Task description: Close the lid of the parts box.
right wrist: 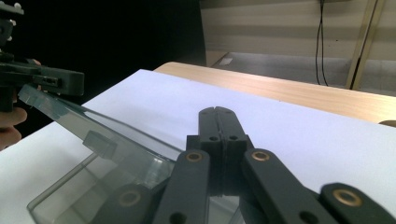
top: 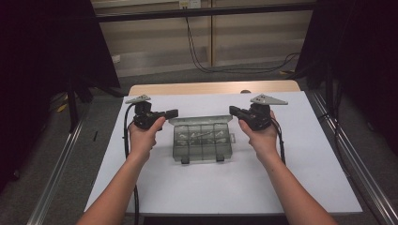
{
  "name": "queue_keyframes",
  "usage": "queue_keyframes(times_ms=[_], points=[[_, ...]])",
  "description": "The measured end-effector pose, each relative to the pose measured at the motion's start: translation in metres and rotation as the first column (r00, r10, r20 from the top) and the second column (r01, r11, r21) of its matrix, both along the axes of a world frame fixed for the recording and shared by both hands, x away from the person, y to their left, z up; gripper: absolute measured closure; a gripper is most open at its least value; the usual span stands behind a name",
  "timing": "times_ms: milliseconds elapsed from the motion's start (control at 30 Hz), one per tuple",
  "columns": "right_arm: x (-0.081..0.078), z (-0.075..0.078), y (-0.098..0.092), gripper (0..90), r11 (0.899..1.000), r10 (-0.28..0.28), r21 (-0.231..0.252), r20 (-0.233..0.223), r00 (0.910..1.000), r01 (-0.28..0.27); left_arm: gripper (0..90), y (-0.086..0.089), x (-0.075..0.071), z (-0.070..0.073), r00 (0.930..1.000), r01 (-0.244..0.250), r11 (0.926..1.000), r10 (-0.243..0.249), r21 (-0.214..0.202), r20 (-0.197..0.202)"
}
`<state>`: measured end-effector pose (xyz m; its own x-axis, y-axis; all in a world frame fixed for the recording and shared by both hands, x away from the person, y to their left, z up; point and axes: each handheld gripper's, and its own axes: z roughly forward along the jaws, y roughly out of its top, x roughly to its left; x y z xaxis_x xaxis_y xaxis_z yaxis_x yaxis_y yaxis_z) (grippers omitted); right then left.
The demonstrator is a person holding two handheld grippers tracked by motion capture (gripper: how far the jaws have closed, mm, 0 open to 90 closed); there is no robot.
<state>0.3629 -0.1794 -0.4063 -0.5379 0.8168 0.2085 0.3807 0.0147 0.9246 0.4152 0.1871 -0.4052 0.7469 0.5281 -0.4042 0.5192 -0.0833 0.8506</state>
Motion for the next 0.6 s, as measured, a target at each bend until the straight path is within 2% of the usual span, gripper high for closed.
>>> queue_keyframes(times_ms=[200, 267, 600], points=[[-0.014, -0.005, 0.002, 90.0, 0.999, 0.023, -0.025, 0.007, 0.9997, -0.022, 90.0, -0.006, -0.017, -0.003, 0.9994, 0.011, 0.9996, -0.011, 0.025, 0.033], [-0.018, -0.007, 0.002, 90.0, 0.999, 0.027, -0.027, 0.007, 0.9996, -0.027, 90.0, -0.008, -0.023, -0.004, 0.9988, 0.016, 0.9989, -0.018, 0.045, 0.045], [-0.039, -0.017, 0.003, 90.0, 0.997, 0.064, -0.049, 0.01, 0.9979, -0.063, 90.0, -0.013, -0.045, -0.013, 0.9966, 0.021, 0.997, -0.027, 0.075, 0.078]])
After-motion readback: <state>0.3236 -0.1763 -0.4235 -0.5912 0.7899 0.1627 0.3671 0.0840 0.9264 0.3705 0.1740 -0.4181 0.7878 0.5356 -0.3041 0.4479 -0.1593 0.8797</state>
